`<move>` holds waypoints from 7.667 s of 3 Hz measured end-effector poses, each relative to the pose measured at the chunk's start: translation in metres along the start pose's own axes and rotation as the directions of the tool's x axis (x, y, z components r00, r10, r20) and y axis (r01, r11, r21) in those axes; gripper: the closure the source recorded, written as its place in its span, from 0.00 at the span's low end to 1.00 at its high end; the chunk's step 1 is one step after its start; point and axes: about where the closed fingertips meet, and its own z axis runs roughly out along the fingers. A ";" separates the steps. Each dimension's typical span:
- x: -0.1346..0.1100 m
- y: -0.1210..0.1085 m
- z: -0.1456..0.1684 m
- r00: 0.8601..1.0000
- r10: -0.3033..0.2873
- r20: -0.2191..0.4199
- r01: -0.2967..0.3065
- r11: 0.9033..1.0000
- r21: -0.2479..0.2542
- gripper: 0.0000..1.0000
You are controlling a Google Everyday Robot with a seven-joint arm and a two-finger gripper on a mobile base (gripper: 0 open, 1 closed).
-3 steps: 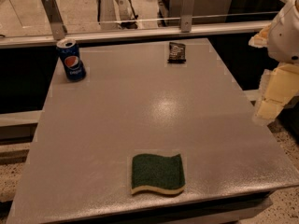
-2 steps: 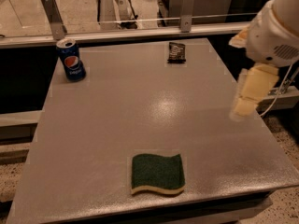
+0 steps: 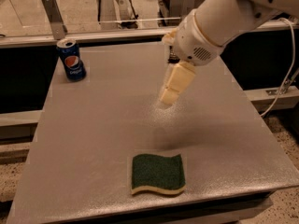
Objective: Move pepsi can near rxbar chocolate
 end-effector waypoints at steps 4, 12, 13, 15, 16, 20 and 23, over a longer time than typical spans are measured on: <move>-0.084 -0.028 0.075 0.970 -0.013 0.241 0.010 1.000 0.015 0.00; -0.207 -0.104 0.236 0.688 0.211 0.694 -0.222 0.972 -0.076 0.60; -0.200 -0.090 0.210 0.686 0.196 0.701 -0.212 0.975 -0.066 0.83; -0.137 -0.081 0.135 0.662 0.163 0.731 -0.294 0.954 0.054 1.00; -0.107 -0.090 0.105 0.660 0.143 0.737 -0.329 0.938 0.112 1.00; 0.006 -0.171 0.052 0.770 0.134 0.624 -0.422 0.840 0.341 1.00; 0.096 -0.208 0.029 0.744 0.191 0.641 -0.544 0.729 0.414 1.00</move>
Offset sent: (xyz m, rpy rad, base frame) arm 0.0056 0.0295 0.0076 0.0813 -0.0142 -0.0049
